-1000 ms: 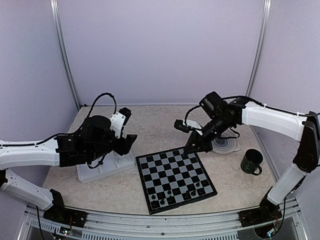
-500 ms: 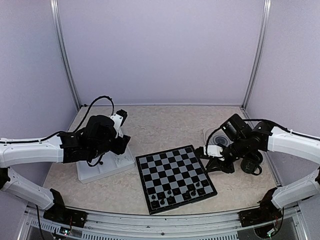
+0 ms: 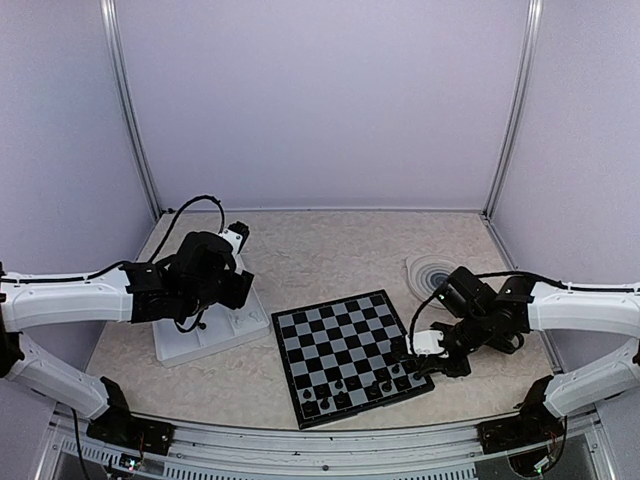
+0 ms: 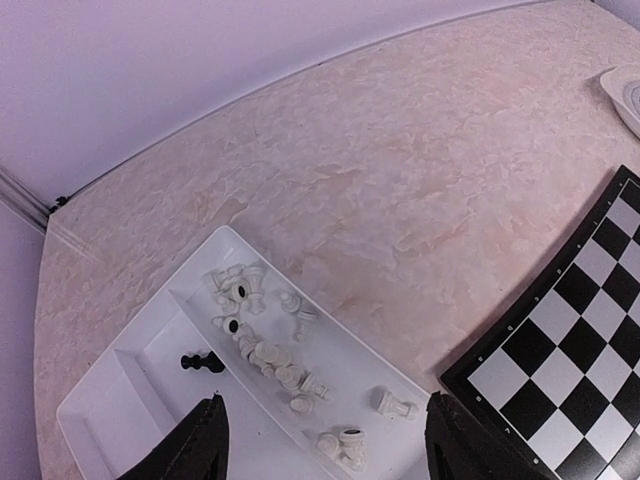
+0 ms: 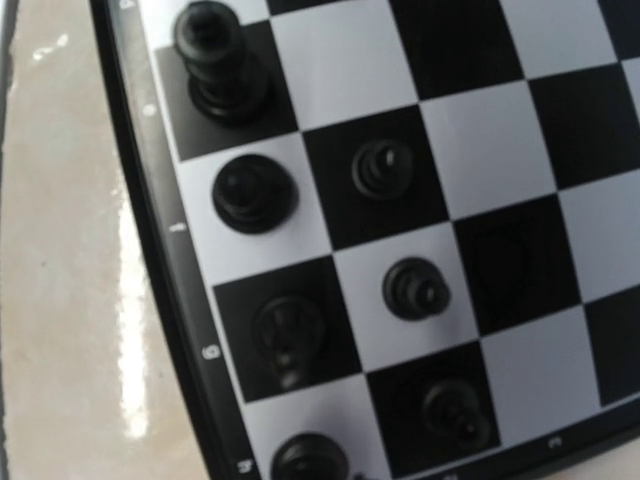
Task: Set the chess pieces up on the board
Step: Place the king on a8.
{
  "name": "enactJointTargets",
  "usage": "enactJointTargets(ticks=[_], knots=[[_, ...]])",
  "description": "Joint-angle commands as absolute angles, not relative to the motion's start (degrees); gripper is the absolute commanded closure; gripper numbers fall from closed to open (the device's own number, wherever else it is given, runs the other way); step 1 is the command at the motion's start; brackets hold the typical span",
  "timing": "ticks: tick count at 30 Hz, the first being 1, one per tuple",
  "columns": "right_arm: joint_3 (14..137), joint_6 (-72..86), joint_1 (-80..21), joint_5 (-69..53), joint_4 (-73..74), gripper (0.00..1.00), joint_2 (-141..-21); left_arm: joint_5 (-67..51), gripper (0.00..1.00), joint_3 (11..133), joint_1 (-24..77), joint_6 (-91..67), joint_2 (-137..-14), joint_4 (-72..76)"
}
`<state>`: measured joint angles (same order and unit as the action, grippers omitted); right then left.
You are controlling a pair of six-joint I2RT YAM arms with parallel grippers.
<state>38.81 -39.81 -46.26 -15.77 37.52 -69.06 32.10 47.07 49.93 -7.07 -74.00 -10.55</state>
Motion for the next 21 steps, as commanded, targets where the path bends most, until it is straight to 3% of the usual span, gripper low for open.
enactJointTargets(ticks=[1, 21], knots=[[37.7, -39.7, -47.3, -15.0, 34.5, 0.93, -69.9, 33.0, 0.33, 48.6, 49.6, -8.1, -74.8, -11.6], [37.8, -39.8, -48.3, -13.8, 35.4, 0.9, -73.6, 32.4, 0.33, 48.7, 49.6, -8.6, -75.3, -12.0]])
